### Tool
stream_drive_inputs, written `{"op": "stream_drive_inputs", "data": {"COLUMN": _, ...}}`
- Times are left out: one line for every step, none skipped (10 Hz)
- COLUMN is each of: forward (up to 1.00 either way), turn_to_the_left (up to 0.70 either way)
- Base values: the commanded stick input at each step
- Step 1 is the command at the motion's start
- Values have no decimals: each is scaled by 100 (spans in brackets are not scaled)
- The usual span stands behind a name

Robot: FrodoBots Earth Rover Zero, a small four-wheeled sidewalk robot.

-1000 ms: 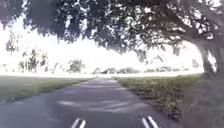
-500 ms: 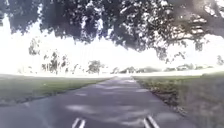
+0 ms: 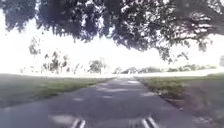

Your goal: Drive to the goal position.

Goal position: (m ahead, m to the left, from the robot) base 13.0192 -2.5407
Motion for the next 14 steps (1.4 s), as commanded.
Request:
{"op": "stream_drive_inputs", "data": {"forward": 85, "turn_to_the_left": 0}}
{"op": "stream_drive_inputs", "data": {"forward": 85, "turn_to_the_left": 0}}
{"op": "stream_drive_inputs", "data": {"forward": 85, "turn_to_the_left": 0}}
{"op": "stream_drive_inputs", "data": {"forward": 85, "turn_to_the_left": 0}}
{"op": "stream_drive_inputs", "data": {"forward": 85, "turn_to_the_left": 0}}
{"op": "stream_drive_inputs", "data": {"forward": 85, "turn_to_the_left": 0}}
{"op": "stream_drive_inputs", "data": {"forward": 85, "turn_to_the_left": 0}}
{"op": "stream_drive_inputs", "data": {"forward": 85, "turn_to_the_left": 0}}
{"op": "stream_drive_inputs", "data": {"forward": 85, "turn_to_the_left": 0}}
{"op": "stream_drive_inputs", "data": {"forward": 85, "turn_to_the_left": 0}}
{"op": "stream_drive_inputs", "data": {"forward": 85, "turn_to_the_left": 0}}
{"op": "stream_drive_inputs", "data": {"forward": 85, "turn_to_the_left": 0}}
{"op": "stream_drive_inputs", "data": {"forward": 85, "turn_to_the_left": 0}}
{"op": "stream_drive_inputs", "data": {"forward": 85, "turn_to_the_left": 0}}
